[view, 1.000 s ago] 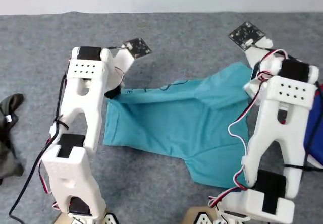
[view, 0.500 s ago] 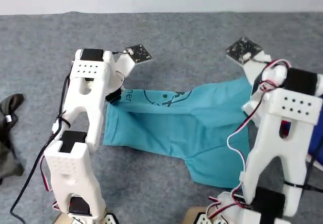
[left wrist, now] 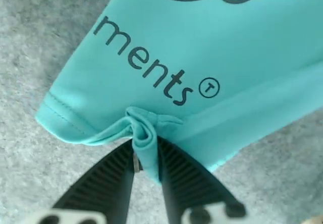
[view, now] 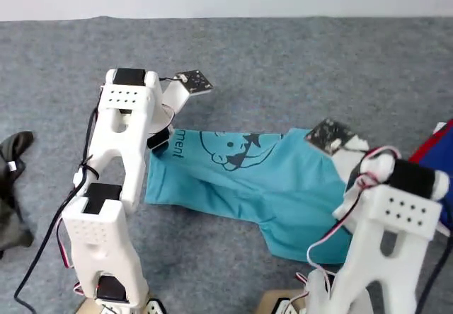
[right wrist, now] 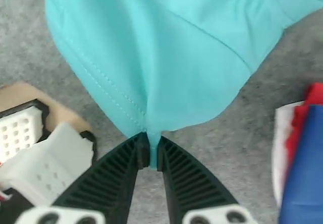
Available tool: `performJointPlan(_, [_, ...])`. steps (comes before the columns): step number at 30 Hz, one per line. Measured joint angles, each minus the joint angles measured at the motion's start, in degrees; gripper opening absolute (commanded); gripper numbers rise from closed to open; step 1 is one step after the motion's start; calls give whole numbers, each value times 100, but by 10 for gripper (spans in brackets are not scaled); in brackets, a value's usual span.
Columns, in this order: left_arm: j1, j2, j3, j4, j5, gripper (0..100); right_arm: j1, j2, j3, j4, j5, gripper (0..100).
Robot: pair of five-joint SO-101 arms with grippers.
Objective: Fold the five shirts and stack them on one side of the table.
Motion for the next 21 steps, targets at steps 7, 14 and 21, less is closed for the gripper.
performJointPlan(7, [0, 0, 325, 62, 0, 6, 88, -466, 818, -53, 0, 13])
performJointPlan(14, [44, 0, 527, 53, 0, 36, 88, -580, 870, -70, 0, 23])
performJointPlan(21, [44, 0, 527, 44, 0, 120, 229, -615, 870, -97, -123, 242])
